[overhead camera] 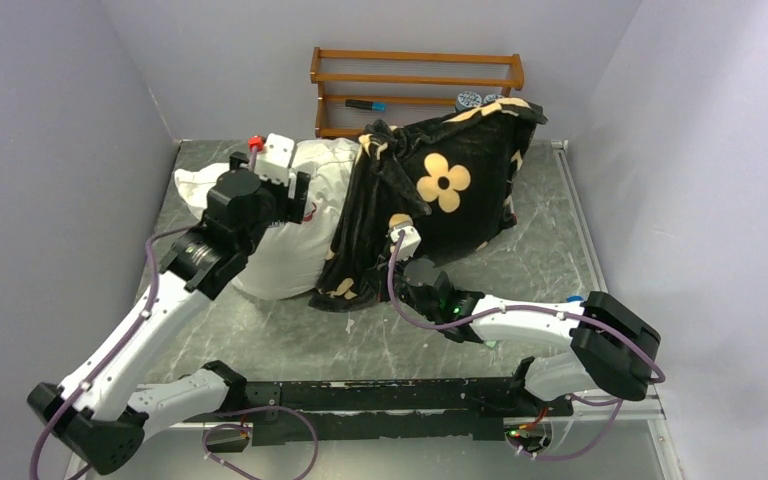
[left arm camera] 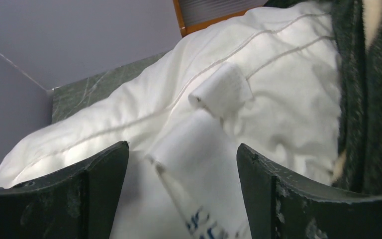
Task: Remove the pillowcase from the pillow
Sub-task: Remove the pillow from the pillowcase.
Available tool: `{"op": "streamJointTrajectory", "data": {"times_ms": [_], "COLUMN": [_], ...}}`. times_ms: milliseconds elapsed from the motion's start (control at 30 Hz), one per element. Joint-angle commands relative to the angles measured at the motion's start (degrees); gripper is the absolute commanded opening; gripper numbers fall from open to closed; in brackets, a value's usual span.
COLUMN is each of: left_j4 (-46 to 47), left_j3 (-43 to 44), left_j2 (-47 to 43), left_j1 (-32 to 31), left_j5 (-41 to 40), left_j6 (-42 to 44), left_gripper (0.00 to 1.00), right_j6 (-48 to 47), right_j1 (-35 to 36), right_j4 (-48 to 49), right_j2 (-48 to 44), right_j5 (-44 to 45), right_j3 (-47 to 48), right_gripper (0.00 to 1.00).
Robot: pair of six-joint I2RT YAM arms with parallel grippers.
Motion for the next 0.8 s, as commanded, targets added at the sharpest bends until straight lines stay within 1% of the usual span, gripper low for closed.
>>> {"op": "streamJointTrajectory", "data": {"times_ms": [0,167,233,333,433,533,633,767], "left_j4": [-6.6,-15.7,-19.1,-21.1,-20.6,-18.3,-15.8,-8.0], "left_j3": [1.2,1.8,0.4,-4.1,-10.0,-14.9,-18.5,-24.1], "left_j2": [-5.3,-9.7,-12.1,-16.2,-19.9,-21.6,-21.6,-22.9], "left_j1": [-0.1,-0.1,-0.1,-0.1,-0.1,-0.1,-0.1,-0.1], "left_j5": [-0.9,1.3,2.2,3.0,3.5,4.3,5.6,7.3], "left_j6": [-3.2,-10.6,-14.9,-21.7,-27.6,-31.5,-33.6,-34.5], "left_gripper": [0.85,0.87,0.87,0.87,0.87,0.88,0.89,0.91], "right_j6": [-1.2,-2.3,-2.3,-1.8,-1.5,-1.6,-2.1,-2.7], "right_j1": [-0.1,-0.1,-0.1,-0.2,-0.1,0.0,-0.1,-0.1], "right_j4": [1.5,0.8,1.1,1.8,2.2,2.3,2.2,1.8], "right_j2": [-1.9,-1.2,-0.7,0.2,1.1,1.9,2.3,2.5], "right_j5": [1.4,1.3,1.3,0.7,0.2,-0.2,-0.3,0.3], "right_j3": [0.5,1.7,1.8,1.6,1.6,2.1,2.7,3.2], "right_gripper": [0.0,0.0,0.0,0.0,0.0,0.0,0.0,0.0]}}
